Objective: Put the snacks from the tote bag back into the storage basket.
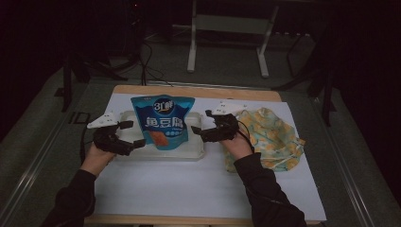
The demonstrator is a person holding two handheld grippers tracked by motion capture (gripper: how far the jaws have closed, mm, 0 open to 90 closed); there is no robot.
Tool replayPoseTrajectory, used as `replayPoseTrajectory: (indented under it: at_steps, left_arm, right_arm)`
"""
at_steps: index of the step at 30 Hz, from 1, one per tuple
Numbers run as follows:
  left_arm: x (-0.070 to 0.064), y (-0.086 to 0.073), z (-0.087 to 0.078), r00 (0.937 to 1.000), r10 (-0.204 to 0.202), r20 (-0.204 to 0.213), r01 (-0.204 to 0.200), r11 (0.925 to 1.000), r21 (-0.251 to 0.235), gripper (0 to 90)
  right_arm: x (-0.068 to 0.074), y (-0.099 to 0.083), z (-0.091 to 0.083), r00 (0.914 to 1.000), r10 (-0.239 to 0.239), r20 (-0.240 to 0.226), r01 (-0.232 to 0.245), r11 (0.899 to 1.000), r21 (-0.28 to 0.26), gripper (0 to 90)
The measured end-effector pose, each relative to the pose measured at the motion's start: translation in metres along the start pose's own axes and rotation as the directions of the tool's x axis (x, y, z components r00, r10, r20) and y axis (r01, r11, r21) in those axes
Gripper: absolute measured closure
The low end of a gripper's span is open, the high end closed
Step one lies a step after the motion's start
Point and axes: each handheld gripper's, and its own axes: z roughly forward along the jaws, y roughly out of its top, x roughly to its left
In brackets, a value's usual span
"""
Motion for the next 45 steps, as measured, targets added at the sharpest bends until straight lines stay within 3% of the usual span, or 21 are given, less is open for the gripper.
replayPoseTrajectory:
  at_steps: [8,13,14,18,20,26,33,37,45]
  left_arm:
    - [-0.020,-0.016,0.000,0.9998,0.001,-0.022,-0.001,0.9998,0.018,3.0]
    - [-0.028,-0.021,0.003,1.0000,0.007,-0.006,-0.007,0.9995,0.031,2.9]
    - [-0.034,-0.028,0.005,0.9999,-0.007,0.015,0.007,0.9997,0.025,2.9]
    - [-0.041,-0.035,0.009,0.9991,-0.018,0.037,0.017,0.9995,0.026,2.9]
    - [-0.043,-0.038,0.011,0.9992,-0.020,0.034,0.019,0.9995,0.025,2.9]
    - [-0.055,-0.040,0.021,0.9963,-0.045,0.074,0.045,0.9990,0.000,2.9]
    - [-0.073,-0.039,0.035,0.9958,-0.021,0.090,0.023,0.9994,-0.026,2.9]
    - [-0.084,-0.037,0.047,0.9934,-0.004,0.114,0.007,0.9996,-0.026,2.9]
    - [-0.098,-0.039,0.063,0.9894,0.033,0.142,-0.029,0.9993,-0.025,2.9]
  right_arm:
    - [-0.006,-0.014,-0.026,0.9998,0.003,0.019,-0.003,1.000,0.003,17.7]
    - [-0.009,-0.022,-0.038,0.9993,0.005,0.038,-0.005,1.000,0.006,17.8]
    - [-0.010,-0.027,-0.047,0.9987,0.004,0.051,-0.005,1.000,0.005,17.8]
    - [-0.010,-0.037,-0.064,0.9978,0.015,0.064,-0.015,1.000,-0.001,17.7]
    - [-0.010,-0.040,-0.069,0.9974,0.021,0.069,-0.021,1.000,-0.003,17.8]
    - [-0.015,-0.061,-0.098,0.9927,0.051,0.110,-0.050,0.999,-0.019,17.8]
    - [-0.023,-0.086,-0.124,0.9847,0.089,0.150,-0.082,0.995,-0.051,17.7]
    - [-0.027,-0.101,-0.136,0.9803,0.100,0.170,-0.095,0.995,-0.040,17.7]
    - [-0.028,-0.130,-0.156,0.9771,0.119,0.176,-0.109,0.992,-0.068,17.5]
